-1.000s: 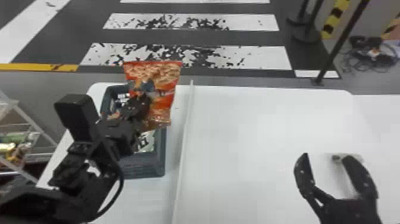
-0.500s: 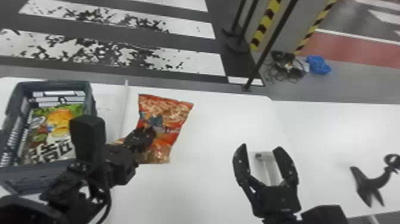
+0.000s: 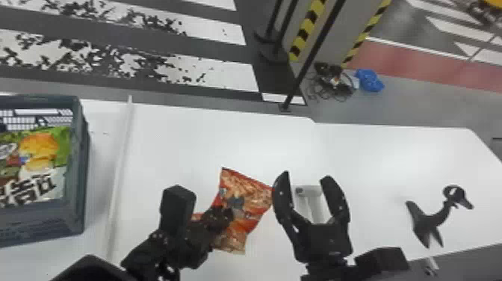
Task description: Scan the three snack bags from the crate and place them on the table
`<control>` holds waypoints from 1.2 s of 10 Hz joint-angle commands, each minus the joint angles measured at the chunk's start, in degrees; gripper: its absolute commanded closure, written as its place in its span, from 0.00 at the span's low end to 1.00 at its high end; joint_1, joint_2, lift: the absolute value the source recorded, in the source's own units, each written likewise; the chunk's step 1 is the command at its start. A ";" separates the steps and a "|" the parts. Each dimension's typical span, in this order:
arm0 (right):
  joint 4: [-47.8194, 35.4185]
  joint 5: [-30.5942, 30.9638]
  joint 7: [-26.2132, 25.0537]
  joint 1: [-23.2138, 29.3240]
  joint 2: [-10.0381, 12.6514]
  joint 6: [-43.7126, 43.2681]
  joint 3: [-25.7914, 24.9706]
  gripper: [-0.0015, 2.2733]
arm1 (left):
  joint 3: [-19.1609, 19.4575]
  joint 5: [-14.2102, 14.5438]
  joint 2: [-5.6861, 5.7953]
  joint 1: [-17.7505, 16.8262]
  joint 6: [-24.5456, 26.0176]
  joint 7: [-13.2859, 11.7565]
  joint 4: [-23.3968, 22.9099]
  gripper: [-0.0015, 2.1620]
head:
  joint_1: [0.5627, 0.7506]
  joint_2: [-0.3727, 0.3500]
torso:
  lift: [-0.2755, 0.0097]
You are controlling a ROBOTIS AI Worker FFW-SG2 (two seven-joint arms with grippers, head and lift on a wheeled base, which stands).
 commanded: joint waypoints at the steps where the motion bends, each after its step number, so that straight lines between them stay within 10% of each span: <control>1: 0.06 -0.11 0.00 0.00 0.09 -0.43 0.00 0.05 | -2.88 -0.57 -1.33 -1.41 -0.47 -0.05 4.28 0.99 | 0.70 0.03 | 0.84; 4: -0.03 -0.02 0.17 0.17 0.27 -1.66 0.53 0.05 | -5.70 -0.57 -3.79 -4.84 -8.21 -1.37 14.65 0.83 | 0.70 0.03 | 0.84; 5: -0.03 -0.11 0.17 0.26 0.27 -1.66 0.44 0.05 | -5.96 -0.66 -3.61 -4.84 -9.44 -0.76 14.30 0.11 | 0.70 0.03 | 0.84; 6: -0.03 -0.11 0.17 0.35 0.18 -1.66 0.27 0.05 | -6.14 -1.10 -3.44 -4.84 -9.79 0.56 13.42 0.00 | 0.70 0.03 | 0.84; 9: 0.15 -0.20 0.17 1.05 0.09 -2.89 0.00 0.05 | -4.29 -3.03 -1.94 -3.44 -12.60 4.08 9.99 0.03 | 0.70 0.03 | 0.84; 12: 0.85 -0.90 1.05 1.05 0.00 -2.89 0.00 0.04 | 1.25 -6.46 3.42 4.56 -18.40 9.53 -2.84 0.03 | 0.70 0.03 | 0.84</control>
